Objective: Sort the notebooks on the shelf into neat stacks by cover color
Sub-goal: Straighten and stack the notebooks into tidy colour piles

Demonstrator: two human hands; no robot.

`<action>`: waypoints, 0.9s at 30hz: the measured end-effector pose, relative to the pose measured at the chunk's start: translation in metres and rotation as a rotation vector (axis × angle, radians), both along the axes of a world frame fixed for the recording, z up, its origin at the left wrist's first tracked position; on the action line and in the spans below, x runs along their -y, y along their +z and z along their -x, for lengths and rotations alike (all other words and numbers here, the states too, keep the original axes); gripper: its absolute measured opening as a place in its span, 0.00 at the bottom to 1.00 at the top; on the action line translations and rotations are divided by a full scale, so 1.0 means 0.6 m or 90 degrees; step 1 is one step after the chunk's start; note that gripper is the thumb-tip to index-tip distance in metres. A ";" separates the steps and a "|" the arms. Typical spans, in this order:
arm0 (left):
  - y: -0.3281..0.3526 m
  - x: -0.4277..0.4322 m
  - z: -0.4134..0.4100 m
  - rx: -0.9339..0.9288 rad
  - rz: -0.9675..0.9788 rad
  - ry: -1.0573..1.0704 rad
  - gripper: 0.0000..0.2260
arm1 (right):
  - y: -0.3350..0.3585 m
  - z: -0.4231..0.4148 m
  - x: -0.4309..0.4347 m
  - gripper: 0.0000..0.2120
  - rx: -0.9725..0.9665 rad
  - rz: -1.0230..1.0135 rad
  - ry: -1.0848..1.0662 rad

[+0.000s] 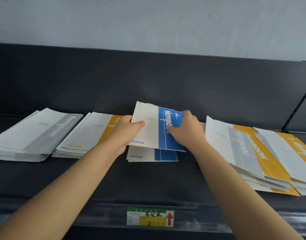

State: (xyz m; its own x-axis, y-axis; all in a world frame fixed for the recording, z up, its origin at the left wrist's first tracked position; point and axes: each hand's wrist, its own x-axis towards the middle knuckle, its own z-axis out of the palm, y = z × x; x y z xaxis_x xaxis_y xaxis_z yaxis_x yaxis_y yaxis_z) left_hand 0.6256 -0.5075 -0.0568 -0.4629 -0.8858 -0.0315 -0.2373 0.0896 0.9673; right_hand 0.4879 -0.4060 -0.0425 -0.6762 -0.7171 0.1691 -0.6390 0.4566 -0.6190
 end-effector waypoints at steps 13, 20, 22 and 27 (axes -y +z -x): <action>-0.015 -0.007 0.028 0.224 0.351 -0.140 0.18 | -0.011 -0.026 -0.004 0.21 -0.038 -0.006 0.047; 0.016 -0.095 0.128 0.098 0.362 -0.219 0.10 | 0.061 0.068 -0.092 0.19 -0.152 -0.023 -0.079; 0.023 -0.120 0.153 0.145 0.379 -0.237 0.13 | 0.047 0.107 -0.133 0.11 -0.182 -0.124 -0.137; 0.016 -0.154 0.212 0.283 0.387 -0.266 0.18 | -0.005 0.177 -0.208 0.13 -0.129 -0.307 -0.194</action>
State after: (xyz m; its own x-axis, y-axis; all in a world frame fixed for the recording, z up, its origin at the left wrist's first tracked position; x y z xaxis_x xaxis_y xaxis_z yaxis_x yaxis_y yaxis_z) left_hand 0.4984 -0.4149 -0.0472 -0.8120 -0.5673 0.1376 -0.4145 0.7263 0.5484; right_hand 0.3819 -0.2814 -0.0453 -0.8514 -0.5241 0.0195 -0.5190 0.8365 -0.1760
